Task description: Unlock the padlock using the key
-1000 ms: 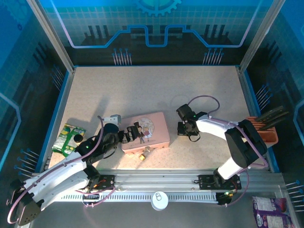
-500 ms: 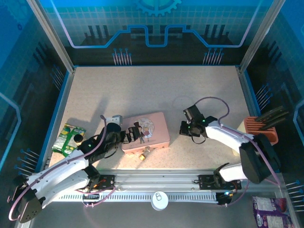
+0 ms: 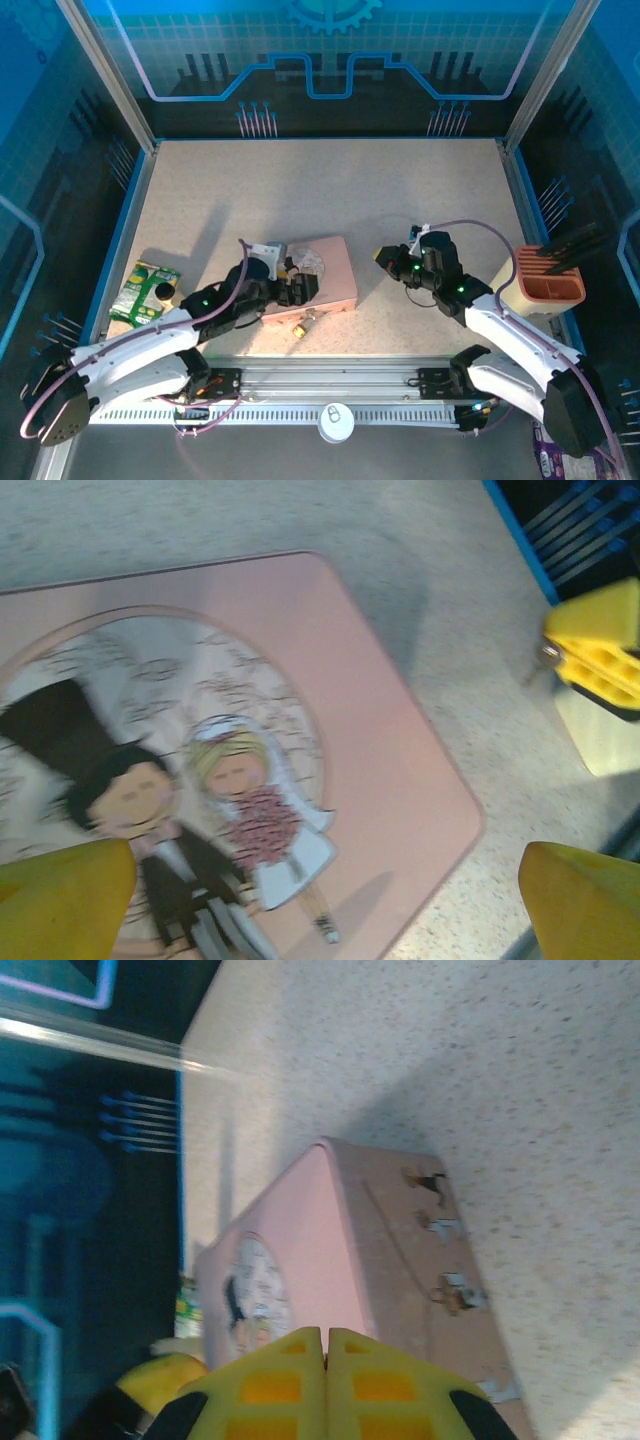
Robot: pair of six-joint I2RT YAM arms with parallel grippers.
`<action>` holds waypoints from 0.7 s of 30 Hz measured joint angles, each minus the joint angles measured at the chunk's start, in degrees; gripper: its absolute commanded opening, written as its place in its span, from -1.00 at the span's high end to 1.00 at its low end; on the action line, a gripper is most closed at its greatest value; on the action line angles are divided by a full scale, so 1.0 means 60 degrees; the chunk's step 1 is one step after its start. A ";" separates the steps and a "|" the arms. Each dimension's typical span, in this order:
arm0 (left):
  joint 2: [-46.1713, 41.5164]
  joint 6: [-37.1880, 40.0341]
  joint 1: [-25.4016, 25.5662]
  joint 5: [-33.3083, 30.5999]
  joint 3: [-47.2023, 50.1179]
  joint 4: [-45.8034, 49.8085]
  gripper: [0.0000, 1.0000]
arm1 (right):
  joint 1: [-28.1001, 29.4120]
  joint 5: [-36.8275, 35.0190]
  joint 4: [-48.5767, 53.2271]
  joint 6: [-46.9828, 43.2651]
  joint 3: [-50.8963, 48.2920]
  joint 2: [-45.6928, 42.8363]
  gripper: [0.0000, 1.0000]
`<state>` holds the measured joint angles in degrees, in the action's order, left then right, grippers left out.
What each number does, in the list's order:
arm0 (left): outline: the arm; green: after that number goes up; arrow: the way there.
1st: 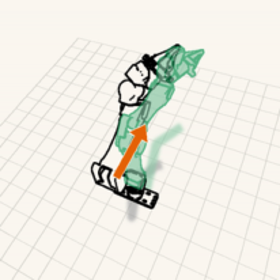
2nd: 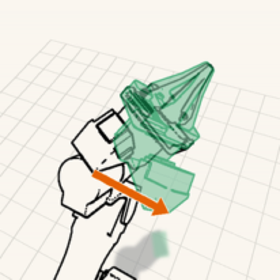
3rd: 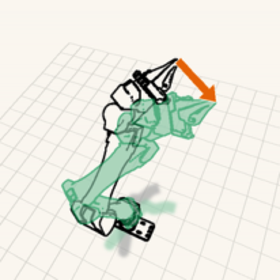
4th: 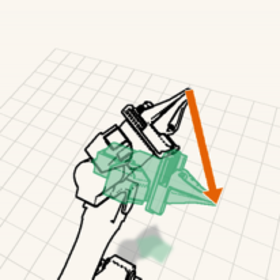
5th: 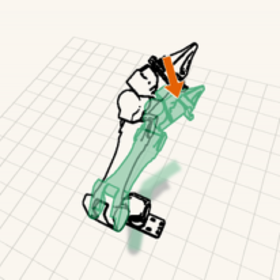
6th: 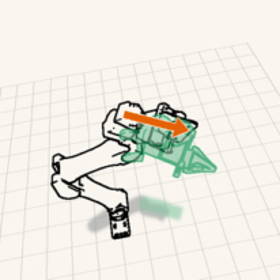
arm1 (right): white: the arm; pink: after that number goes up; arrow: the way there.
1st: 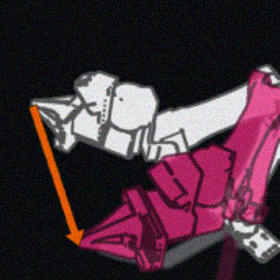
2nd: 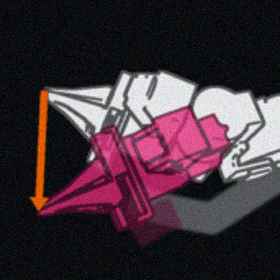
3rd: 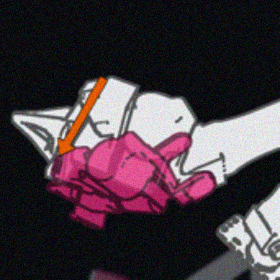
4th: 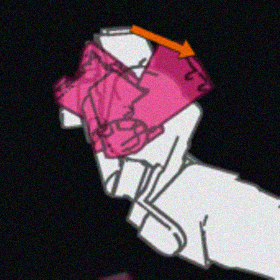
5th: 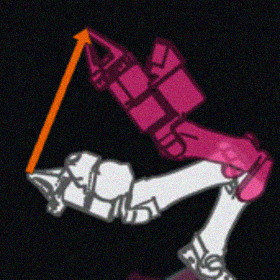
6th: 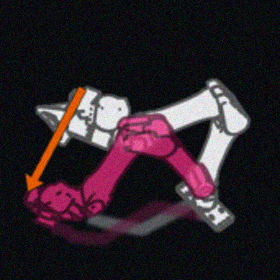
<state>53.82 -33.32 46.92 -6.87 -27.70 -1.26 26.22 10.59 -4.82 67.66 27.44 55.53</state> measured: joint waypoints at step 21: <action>0.2237 0.4637 0.0652 0.0120 0.0306 -0.6043 -0.24 | 0.2714 -0.1537 -0.3563 0.3406 -0.0080 -0.0142 1.00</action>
<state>67.24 -5.50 50.83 -6.15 -25.87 -37.52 42.50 1.37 -26.20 88.09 26.96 54.68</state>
